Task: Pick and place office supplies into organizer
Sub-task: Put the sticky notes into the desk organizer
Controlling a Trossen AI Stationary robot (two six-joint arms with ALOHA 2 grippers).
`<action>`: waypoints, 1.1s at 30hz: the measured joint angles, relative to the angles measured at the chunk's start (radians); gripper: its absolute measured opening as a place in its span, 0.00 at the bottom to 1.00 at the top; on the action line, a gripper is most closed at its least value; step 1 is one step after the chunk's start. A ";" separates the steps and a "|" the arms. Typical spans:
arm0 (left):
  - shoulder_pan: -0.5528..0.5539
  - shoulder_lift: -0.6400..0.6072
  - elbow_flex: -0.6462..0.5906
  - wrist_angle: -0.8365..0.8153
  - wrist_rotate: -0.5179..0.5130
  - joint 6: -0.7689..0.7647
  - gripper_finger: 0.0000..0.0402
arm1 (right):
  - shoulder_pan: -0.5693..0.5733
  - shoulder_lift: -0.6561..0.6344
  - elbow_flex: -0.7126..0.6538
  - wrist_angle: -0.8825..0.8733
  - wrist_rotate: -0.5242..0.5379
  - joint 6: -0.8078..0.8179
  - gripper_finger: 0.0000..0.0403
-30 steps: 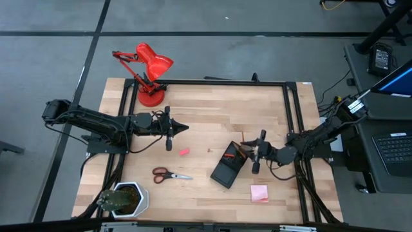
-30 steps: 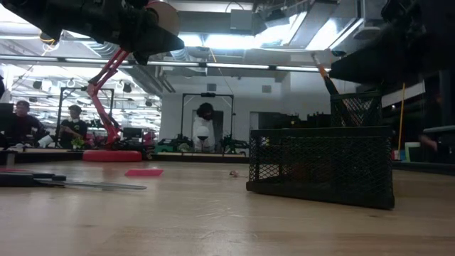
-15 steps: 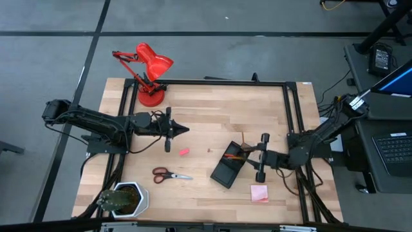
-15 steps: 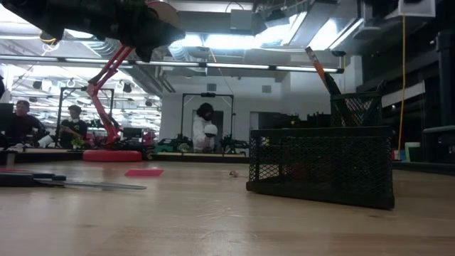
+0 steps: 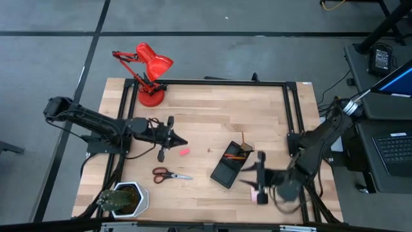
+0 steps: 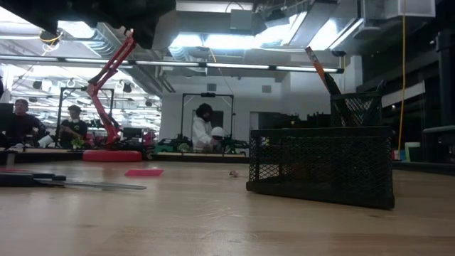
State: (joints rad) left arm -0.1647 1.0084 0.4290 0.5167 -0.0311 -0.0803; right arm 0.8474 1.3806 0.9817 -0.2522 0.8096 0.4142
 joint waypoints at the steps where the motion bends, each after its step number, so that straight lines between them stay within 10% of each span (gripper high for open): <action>1: -0.011 0.000 0.000 0.000 0.000 -0.002 0.01 | 0.013 0.036 0.038 -0.030 -0.001 0.006 0.40; 10: -0.097 0.000 0.000 0.010 -0.002 -0.003 0.01 | 0.109 0.287 0.395 -0.492 -0.041 0.330 0.40; 17: -0.125 0.000 0.000 0.011 -0.003 0.005 0.01 | 0.134 0.377 0.506 -0.819 -0.273 0.751 0.40; 33: -0.129 0.000 0.000 0.011 -0.033 0.015 0.01 | 0.133 0.487 0.502 -0.877 -0.616 0.838 0.40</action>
State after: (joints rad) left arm -0.2935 1.0085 0.4290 0.5274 -0.0639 -0.0655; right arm 0.9806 1.8672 1.4841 -1.1296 0.1937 1.2527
